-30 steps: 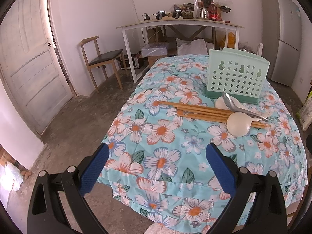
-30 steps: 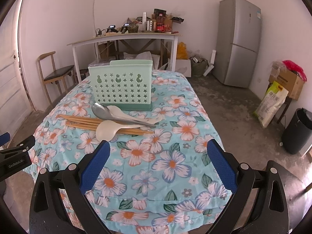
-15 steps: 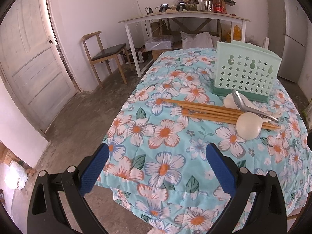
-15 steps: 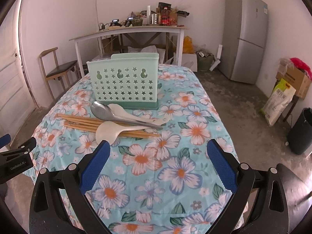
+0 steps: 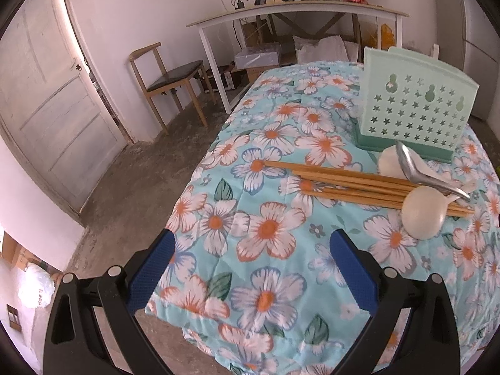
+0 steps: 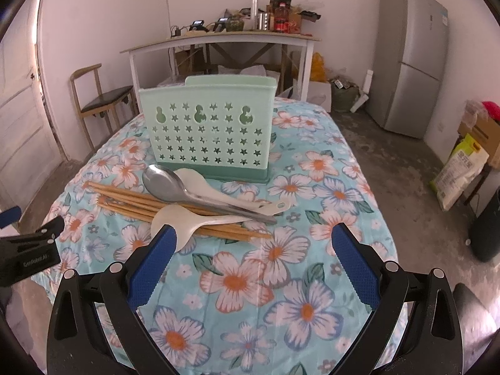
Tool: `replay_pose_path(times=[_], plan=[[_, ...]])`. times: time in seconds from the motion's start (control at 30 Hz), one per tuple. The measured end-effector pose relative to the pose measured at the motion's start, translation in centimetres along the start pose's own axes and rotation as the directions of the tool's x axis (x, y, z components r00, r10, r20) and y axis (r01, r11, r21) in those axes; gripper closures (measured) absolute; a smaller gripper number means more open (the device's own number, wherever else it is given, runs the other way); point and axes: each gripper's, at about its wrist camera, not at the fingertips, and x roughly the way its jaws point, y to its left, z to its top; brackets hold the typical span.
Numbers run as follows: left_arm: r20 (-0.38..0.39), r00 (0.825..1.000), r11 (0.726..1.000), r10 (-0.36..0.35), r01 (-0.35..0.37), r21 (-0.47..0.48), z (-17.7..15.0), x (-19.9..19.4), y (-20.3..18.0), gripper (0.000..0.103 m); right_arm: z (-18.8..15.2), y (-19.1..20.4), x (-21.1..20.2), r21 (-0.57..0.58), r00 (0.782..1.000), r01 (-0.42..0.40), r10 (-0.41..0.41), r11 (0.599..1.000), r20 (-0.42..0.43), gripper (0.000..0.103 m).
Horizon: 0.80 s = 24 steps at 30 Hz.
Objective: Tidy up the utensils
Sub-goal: 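Move both grippers toward the utensils lying beside the green caddy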
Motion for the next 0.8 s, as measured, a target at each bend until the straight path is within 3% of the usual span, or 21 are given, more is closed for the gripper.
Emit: replay_pose_path(times=[0.2, 0.37, 0.47, 0.63, 0.7, 0.8], plan=[[-0.009, 1.000, 1.000, -0.013, 0.014, 0.017, 1.2, 1.9, -0.3, 0.006, -0.1, 0.2, 2.4, -0.028, 0.999, -0.029, 0.028, 0.999, -0.042, 0.008], [0.012, 0.993, 0.993, -0.113, 0.113, 0.036, 2.3, 2.8, -1.0, 0.006, -1.3, 0.9, 4.7, -0.088, 0.994, -0.069, 0.061, 0.994, -0.091, 0.008], [0.042, 0.980, 0.980, -0.196, 0.193, 0.055, 2.8, 2.8, -1.8, 0.006, -2.3, 1.3, 5.6, -0.114, 0.990, -0.091, 0.078, 0.989, -0.114, 0.008], [0.100, 0.932, 0.936, -0.347, 0.339, 0.094, 3.8, 2.2, -3.5, 0.006, -3.6, 1.2, 6.8, -0.116, 0.982, -0.136, 0.118, 0.984, -0.146, 0.008], [0.107, 0.895, 0.900, -0.434, 0.425, 0.092, 4.4, 2.2, -4.1, 0.009, -4.2, 1.1, 7.1, -0.102, 0.978, -0.152, 0.135, 0.983, -0.158, 0.008], [0.096, 0.823, 0.828, -0.560, 0.554, 0.085, 5.6, 2.6, -5.4, 0.017, -4.6, 0.8, 7.2, -0.084, 0.977, -0.168, 0.155, 0.982, -0.149, 0.008]])
